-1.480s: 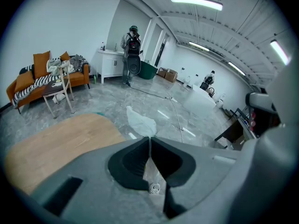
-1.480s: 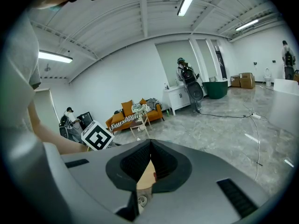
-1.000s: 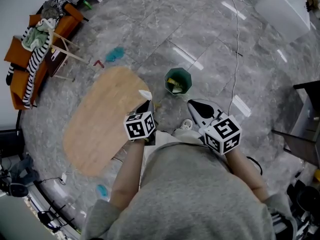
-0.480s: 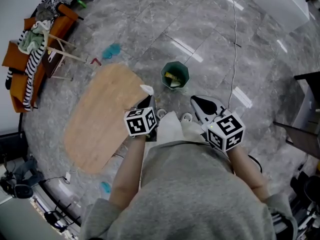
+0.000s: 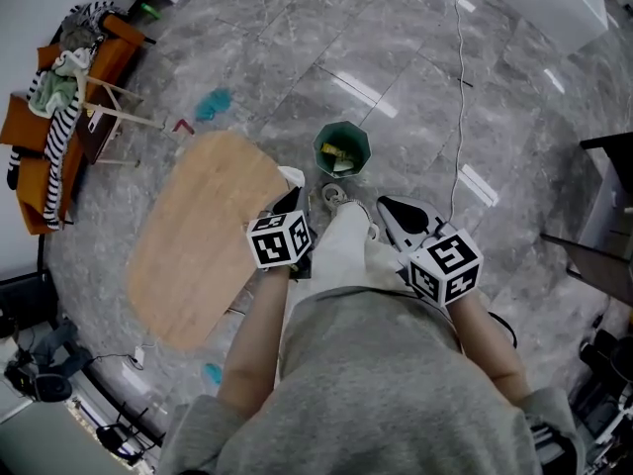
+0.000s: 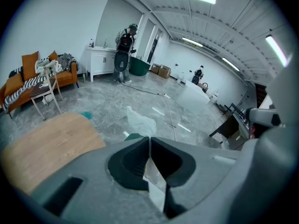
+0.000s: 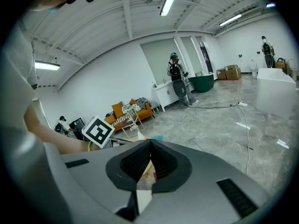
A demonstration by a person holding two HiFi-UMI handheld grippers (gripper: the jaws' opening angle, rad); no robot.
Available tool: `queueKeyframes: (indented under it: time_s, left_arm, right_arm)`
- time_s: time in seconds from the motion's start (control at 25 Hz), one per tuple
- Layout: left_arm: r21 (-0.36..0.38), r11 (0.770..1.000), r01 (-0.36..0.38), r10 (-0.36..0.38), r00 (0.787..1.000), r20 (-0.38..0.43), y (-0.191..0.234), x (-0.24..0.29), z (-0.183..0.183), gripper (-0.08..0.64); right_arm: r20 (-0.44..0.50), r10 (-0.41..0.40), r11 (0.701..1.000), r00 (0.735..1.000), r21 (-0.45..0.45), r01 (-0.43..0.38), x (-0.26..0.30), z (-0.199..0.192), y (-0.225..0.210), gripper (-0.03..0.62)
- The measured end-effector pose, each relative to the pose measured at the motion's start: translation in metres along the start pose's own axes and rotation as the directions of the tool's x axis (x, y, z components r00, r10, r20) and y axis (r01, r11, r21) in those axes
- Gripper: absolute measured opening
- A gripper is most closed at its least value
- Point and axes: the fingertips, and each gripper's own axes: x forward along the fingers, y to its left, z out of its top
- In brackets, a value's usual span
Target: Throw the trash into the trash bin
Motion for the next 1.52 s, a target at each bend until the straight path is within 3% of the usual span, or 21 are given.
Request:
queueKeyframes:
  time_s: [0.72, 1.52]
  left_arm:
    - [-0.033, 0.998, 0.044, -0.046, 0.997, -0.065, 0.004, 0.078, 0.005, 0.023]
    - [-0.022, 0.997, 0.078, -0.081, 0.986, -0.147, 0.027, 0.183, -0.016, 0.023]
  right_arm:
    - [-0.031, -0.053, 0.995, 0.998, 0.087, 0.056, 0.04, -0.006, -0.038, 0.008]
    - [-0.106, -0.066, 0.977, 0.992, 0.194, 0.086, 0.094, -0.057, -0.074, 0.008]
